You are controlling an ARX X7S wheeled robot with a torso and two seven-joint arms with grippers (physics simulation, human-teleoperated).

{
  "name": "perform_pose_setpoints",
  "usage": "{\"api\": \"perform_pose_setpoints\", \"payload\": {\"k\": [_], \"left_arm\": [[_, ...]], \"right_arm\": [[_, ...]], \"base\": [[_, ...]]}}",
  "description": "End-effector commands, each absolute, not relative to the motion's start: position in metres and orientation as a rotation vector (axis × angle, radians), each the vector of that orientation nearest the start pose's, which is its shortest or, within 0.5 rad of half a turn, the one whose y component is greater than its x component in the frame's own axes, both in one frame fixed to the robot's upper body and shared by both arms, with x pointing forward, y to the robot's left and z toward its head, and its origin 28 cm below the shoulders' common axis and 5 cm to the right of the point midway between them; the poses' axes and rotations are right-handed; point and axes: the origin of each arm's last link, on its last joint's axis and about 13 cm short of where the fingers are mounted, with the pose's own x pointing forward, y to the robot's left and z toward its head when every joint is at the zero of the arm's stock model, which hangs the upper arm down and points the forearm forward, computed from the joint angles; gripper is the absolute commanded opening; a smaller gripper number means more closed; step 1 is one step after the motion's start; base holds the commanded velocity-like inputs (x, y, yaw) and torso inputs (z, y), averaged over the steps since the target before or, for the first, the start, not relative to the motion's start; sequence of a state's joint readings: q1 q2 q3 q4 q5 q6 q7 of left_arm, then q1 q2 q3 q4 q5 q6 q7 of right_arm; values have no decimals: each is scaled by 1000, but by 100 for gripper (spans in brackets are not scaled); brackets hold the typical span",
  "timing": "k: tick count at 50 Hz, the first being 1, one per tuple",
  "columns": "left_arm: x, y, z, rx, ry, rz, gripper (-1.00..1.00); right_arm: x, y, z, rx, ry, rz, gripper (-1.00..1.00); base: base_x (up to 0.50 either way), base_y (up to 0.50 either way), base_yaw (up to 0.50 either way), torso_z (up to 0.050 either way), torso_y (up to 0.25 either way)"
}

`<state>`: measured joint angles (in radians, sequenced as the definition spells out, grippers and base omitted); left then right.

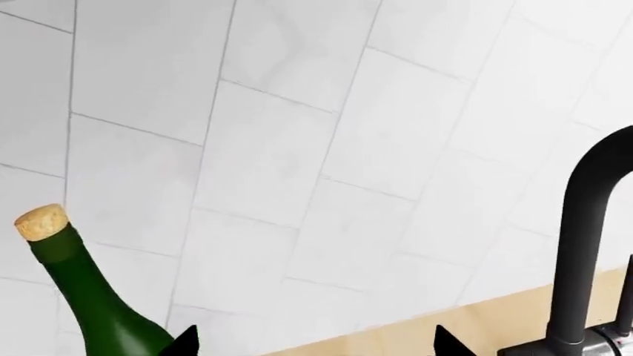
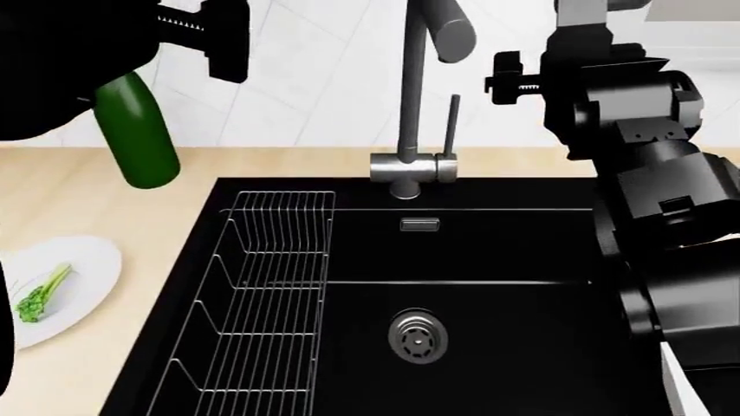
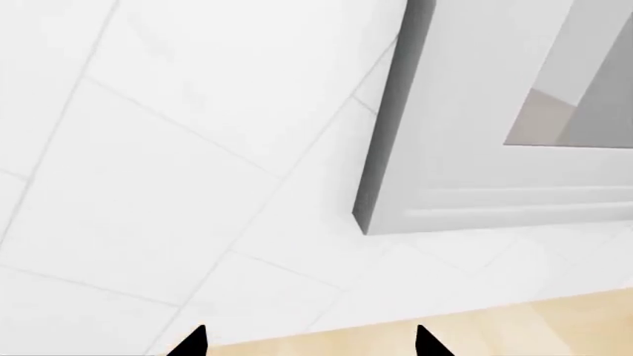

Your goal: Pick the celery from the counter and place it in the sink. Then turn on the sink faucet.

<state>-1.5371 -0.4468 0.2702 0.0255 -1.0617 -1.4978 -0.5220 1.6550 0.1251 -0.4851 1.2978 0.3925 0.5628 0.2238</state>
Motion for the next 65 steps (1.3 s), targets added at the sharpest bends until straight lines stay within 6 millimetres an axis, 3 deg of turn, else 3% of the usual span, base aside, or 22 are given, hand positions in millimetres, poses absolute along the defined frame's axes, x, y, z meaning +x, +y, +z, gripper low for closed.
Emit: {"api": "perform_pose_setpoints", "payload": {"k": [1, 5, 11, 17, 30, 37, 48, 65], "left_arm": [[285, 244, 379, 218, 119, -110, 100], [274, 250, 384, 221, 143, -92, 100], [261, 256, 382, 304, 314, -57, 100], [237, 263, 402, 289, 311, -29, 100], [210, 275, 397, 299, 523, -16, 100], [208, 282, 399, 281, 561, 31, 100], [215, 291, 383, 136, 681, 122, 100], [220, 303, 367, 102, 791, 218, 100]], "right_arm": [[429, -129, 294, -111, 220, -218, 100], [429, -130, 293, -112, 220, -215, 100], [429, -129, 293, -122, 216, -215, 100], [429, -130, 292, -128, 218, -220, 100], [430, -127, 289, -135, 222, -214, 100], [430, -127, 287, -141, 225, -214, 100], [430, -126, 282, -153, 238, -209, 100], [430, -124, 276, -160, 257, -217, 100]], "base": [[0, 0, 0, 0, 0], [0, 0, 0, 0, 0], [0, 0, 0, 0, 0], [0, 0, 0, 0, 0], [0, 0, 0, 0, 0], [0, 0, 0, 0, 0], [0, 0, 0, 0, 0], [0, 0, 0, 0, 0]]}}
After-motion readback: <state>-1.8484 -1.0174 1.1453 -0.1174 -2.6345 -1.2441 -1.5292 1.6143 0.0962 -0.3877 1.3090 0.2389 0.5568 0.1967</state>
